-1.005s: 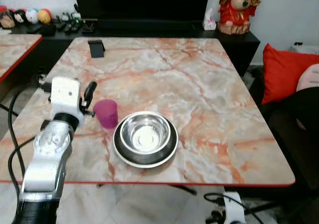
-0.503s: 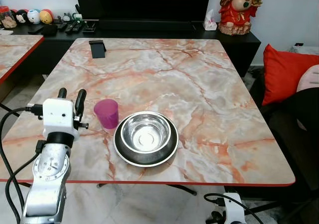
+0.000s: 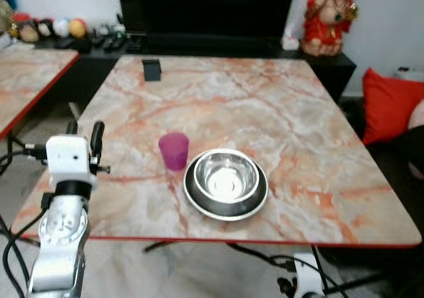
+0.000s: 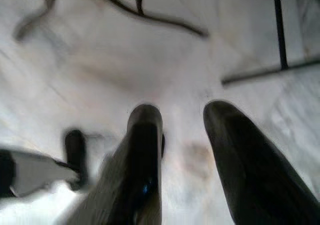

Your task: Setting the table

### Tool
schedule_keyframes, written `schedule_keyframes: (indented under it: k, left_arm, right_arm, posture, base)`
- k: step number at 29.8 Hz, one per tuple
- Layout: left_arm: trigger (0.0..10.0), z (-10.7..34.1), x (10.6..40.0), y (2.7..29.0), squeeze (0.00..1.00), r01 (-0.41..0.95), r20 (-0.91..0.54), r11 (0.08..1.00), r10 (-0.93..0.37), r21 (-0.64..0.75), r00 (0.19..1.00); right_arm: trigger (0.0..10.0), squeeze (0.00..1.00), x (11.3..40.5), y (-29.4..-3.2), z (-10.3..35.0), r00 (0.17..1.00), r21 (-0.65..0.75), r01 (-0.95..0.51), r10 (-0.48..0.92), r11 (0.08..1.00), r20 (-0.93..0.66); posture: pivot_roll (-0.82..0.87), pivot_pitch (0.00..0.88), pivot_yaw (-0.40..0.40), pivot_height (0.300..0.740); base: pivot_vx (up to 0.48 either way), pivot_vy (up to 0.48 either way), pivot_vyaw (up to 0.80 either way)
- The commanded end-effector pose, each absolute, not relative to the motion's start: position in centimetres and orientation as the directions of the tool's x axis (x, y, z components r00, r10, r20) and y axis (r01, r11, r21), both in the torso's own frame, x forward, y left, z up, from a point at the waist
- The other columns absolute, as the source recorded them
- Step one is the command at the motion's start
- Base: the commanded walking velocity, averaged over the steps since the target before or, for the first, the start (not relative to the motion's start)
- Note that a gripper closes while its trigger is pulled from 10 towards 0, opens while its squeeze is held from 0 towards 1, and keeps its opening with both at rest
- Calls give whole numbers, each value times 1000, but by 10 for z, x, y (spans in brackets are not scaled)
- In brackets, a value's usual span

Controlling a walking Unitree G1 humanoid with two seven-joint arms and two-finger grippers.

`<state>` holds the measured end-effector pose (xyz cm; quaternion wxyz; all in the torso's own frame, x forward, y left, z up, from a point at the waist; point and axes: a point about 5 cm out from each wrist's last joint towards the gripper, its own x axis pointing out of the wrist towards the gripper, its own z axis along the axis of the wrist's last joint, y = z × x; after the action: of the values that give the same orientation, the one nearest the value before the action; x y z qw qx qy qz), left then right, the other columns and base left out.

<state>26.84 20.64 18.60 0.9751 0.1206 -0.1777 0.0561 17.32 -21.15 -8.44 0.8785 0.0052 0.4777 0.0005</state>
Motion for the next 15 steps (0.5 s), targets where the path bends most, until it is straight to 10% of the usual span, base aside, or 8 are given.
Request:
schedule_keyframes:
  k: [1,15]
  left_arm:
    - [10000,190,268,212,0,-176,375,955,78,237,924]
    - [10000,192,271,211,0,-163,383,961,67,225,921]
  right_arm:
    - [10000,0,180,-206,-82,558,18,-9,20,1000,-829]
    - [10000,0,178,-202,-84,562,26,-10,27,1000,-827]
  posture:
    - [0,0,-26,724]
    - [-5,0,-8,724]
  base:
    - [0,450,0]
    - [0,447,283]
